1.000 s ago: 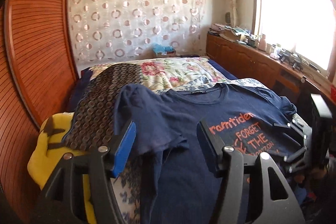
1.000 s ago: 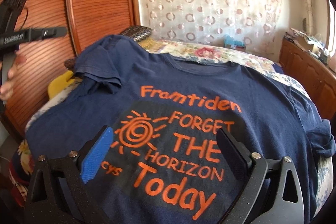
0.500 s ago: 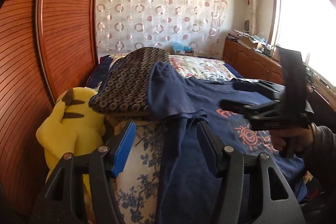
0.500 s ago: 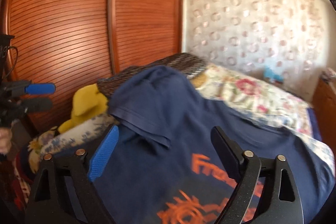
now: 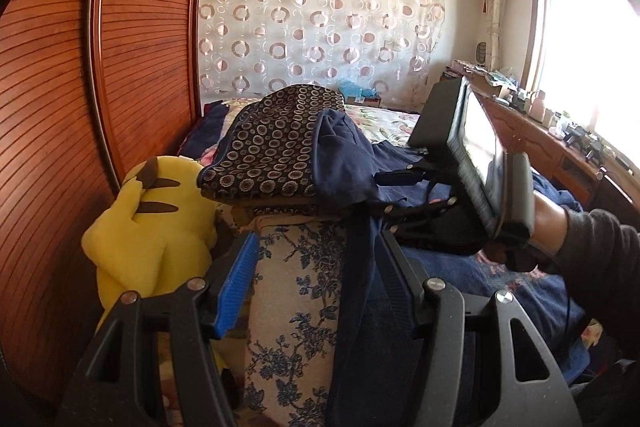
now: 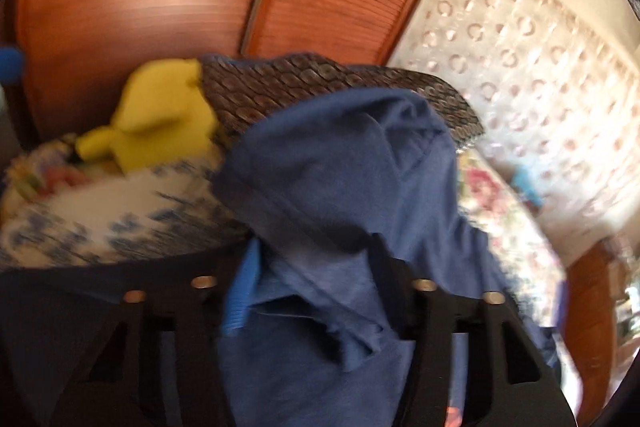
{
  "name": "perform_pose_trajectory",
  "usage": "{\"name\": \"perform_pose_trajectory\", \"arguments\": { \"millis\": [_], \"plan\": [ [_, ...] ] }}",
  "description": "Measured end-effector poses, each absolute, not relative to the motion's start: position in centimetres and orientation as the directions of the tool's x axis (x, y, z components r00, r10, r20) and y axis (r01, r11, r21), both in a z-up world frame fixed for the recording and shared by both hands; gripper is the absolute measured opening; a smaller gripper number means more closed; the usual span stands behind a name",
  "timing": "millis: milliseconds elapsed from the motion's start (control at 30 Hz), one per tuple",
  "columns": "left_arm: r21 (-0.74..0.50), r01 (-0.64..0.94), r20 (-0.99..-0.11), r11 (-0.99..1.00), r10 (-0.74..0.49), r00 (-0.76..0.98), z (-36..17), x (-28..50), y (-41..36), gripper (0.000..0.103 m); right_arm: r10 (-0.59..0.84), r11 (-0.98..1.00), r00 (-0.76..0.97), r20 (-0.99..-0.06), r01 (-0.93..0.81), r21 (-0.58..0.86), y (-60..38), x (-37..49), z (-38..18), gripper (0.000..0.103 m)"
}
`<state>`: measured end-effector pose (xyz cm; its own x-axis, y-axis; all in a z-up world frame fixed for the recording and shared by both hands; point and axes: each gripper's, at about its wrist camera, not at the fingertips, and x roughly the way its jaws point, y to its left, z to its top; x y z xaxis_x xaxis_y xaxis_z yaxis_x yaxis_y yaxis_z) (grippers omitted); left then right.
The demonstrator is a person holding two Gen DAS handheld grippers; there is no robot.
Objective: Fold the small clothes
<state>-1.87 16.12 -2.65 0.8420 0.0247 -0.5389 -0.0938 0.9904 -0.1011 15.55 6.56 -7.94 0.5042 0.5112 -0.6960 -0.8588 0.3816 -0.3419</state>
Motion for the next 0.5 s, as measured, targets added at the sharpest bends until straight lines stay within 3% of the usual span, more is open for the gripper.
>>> {"name": "perform_pose_trajectory", "arguments": {
  "millis": [233,500],
  "plan": [
    [-0.105,-0.086,-0.540,0.991,0.016,0.842,-3.1,-2.1,16.0,0.059,0.630,0.395,0.402,-0.664,-0.902,-0.171,5.1,16.8,-5.1,0.011],
    [-0.111,-0.074,-0.546,0.991,0.002,0.838,-3.2,-1.9,15.5,0.059,0.656,0.471,0.406,-0.637,-0.879,-0.076,5.1,19.6,-3.4,0.002]
  ]
}}
